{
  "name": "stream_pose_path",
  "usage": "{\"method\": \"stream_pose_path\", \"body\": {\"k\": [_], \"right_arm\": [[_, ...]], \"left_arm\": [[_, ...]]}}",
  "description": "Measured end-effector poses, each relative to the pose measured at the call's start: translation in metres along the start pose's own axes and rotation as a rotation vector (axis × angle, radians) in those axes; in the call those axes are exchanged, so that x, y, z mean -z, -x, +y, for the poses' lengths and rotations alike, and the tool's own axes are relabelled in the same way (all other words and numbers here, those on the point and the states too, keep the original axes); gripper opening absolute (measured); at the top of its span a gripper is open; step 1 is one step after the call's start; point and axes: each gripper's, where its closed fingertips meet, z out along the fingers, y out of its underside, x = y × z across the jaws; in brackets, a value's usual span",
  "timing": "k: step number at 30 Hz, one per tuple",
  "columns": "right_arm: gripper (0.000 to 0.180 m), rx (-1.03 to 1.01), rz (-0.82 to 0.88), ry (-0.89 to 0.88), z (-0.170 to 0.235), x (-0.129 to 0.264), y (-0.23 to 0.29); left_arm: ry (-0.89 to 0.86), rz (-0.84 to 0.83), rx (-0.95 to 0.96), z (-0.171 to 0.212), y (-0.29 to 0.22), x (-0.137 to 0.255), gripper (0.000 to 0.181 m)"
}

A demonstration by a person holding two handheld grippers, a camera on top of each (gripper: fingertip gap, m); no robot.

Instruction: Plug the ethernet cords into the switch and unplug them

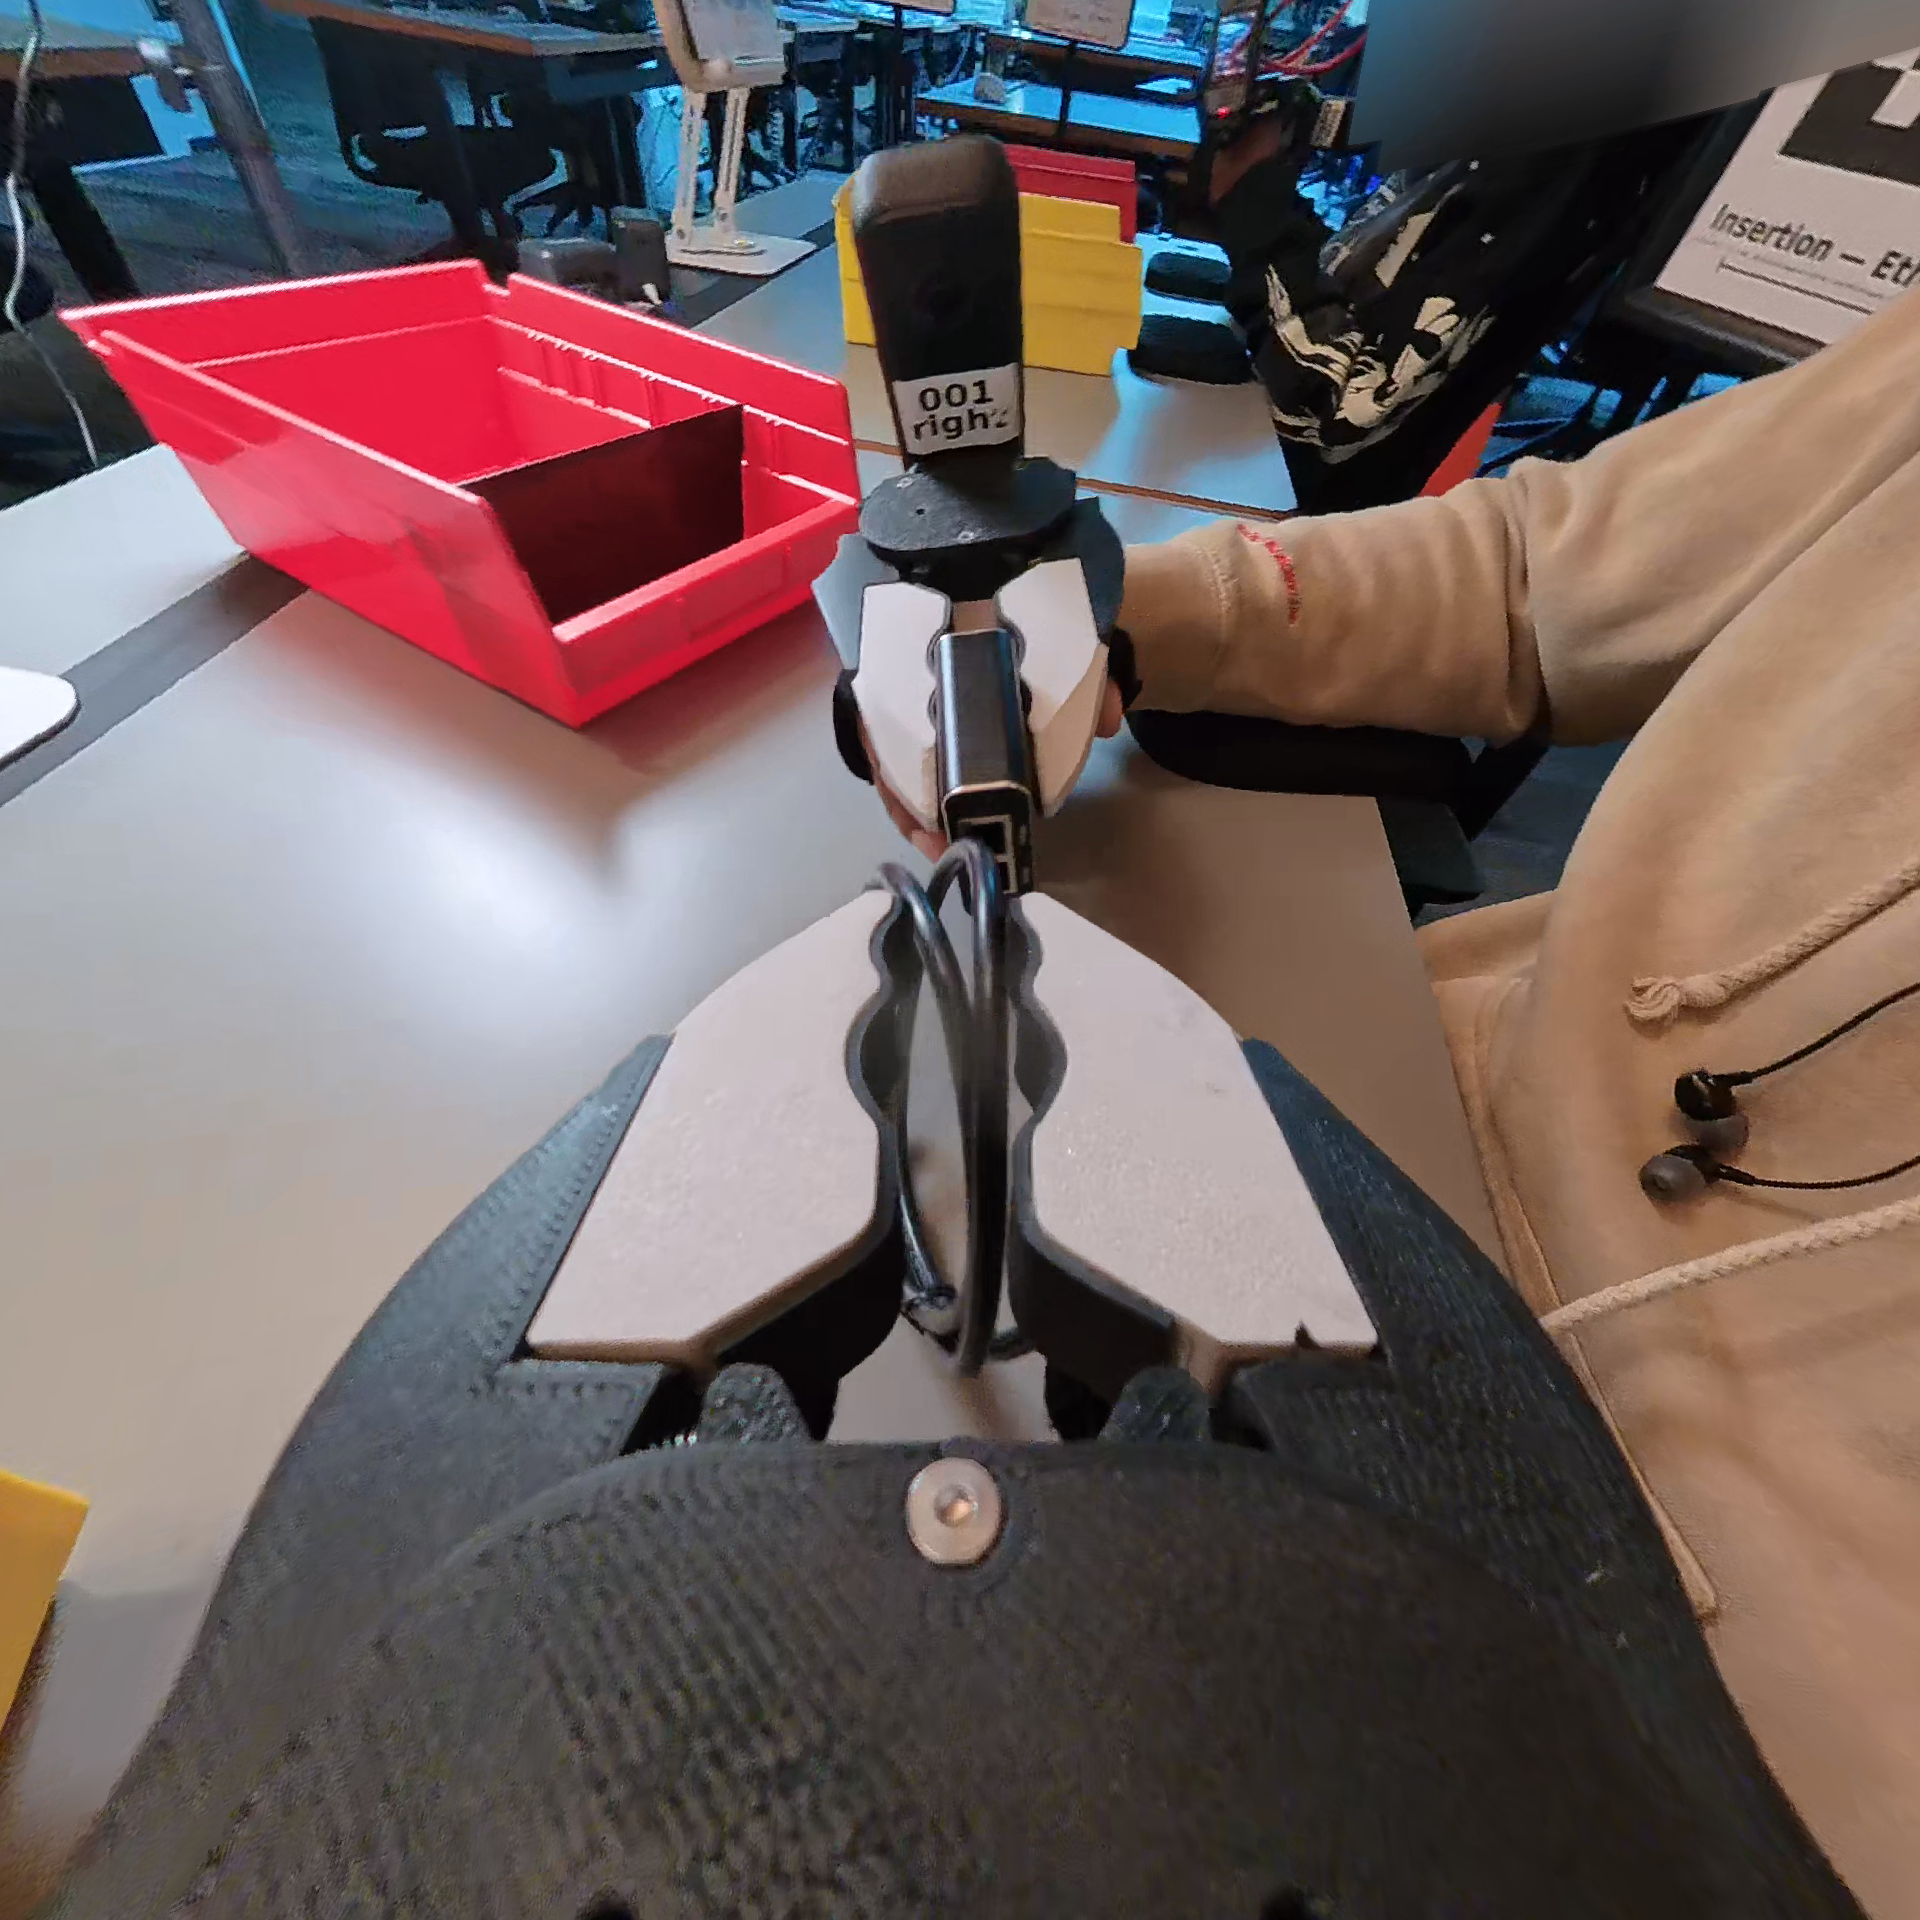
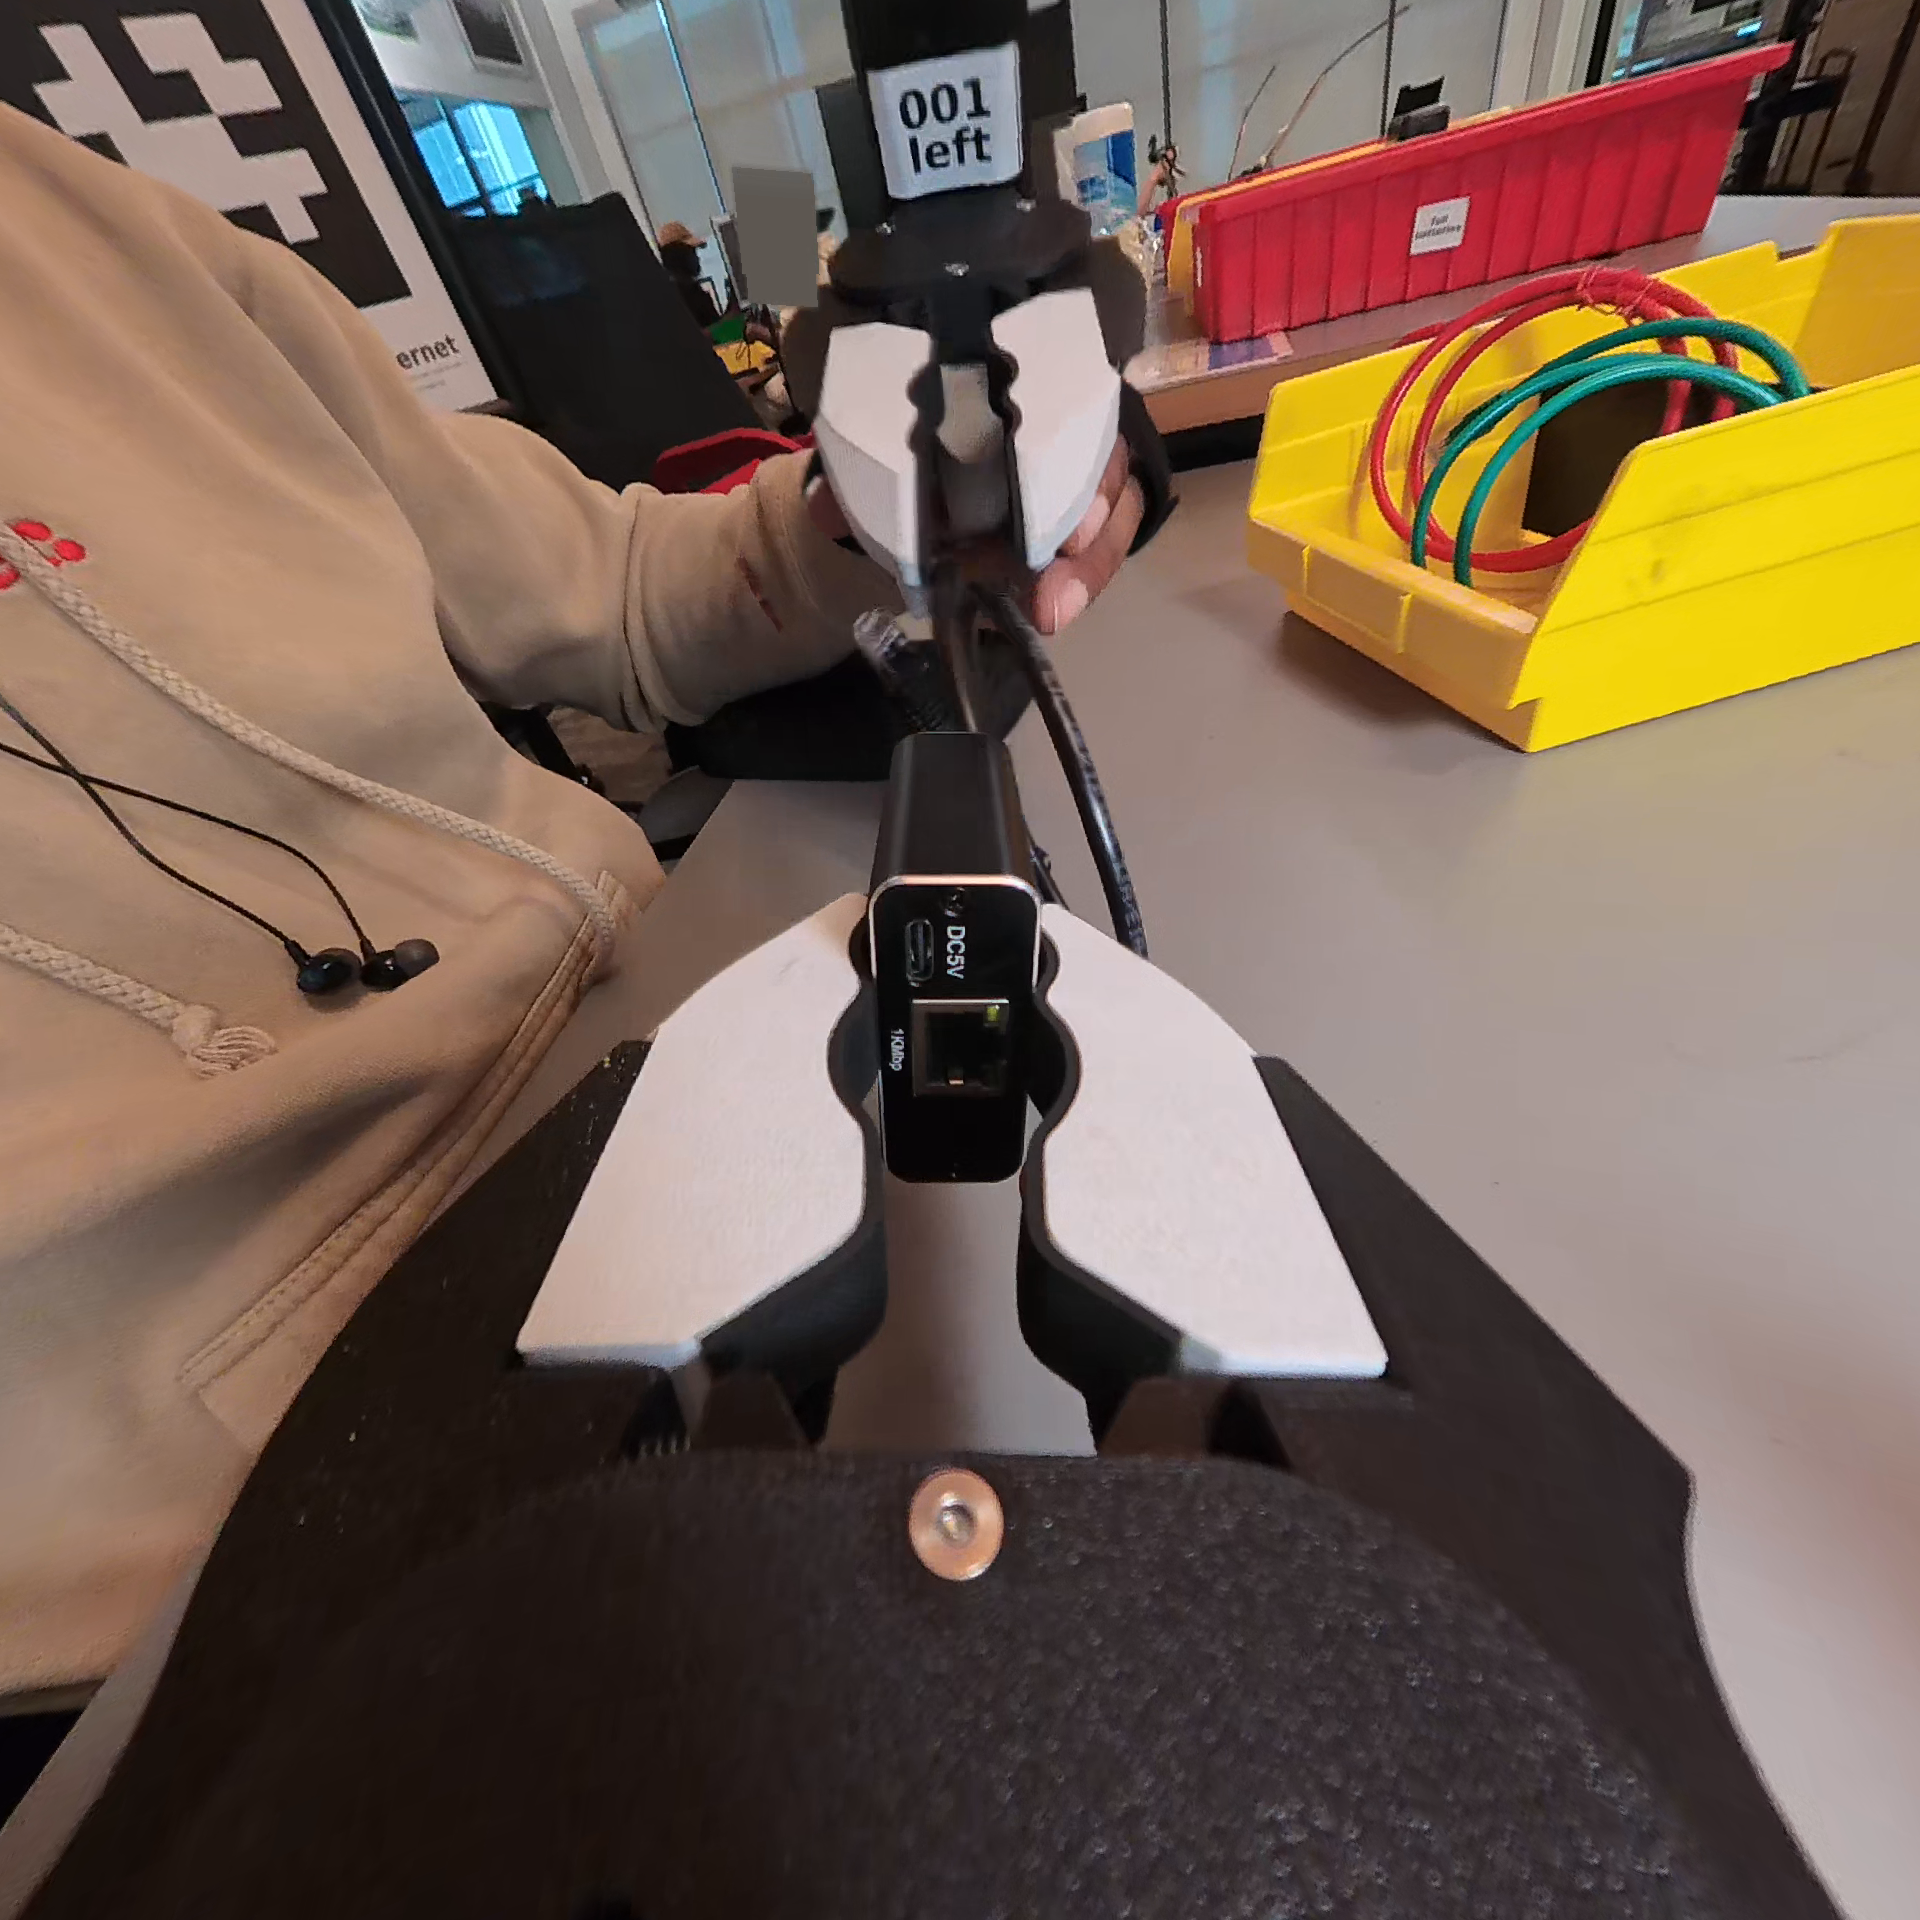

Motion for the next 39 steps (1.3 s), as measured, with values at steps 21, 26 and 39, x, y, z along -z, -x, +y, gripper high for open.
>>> {"method": "stream_pose_path", "body": {"k": [21,26,39], "right_arm": [[0.024,-0.004,0.041,-0.026,-0.005,0.011,-0.008],[0.024,0.0,0.067,-0.039,-0.008,0.018,-0.013],[0.024,0.068,0.065,-0.085,-0.018,0.03,-0.009]], "left_arm": [[0.474,-0.047,-0.163,0.095,0.003,-0.072,0.027],[0.567,-0.068,-0.256,0.106,0.01,-0.083,0.027],[0.36,0.108,0.169,0.073,0.009,-0.072,0.011]]}}
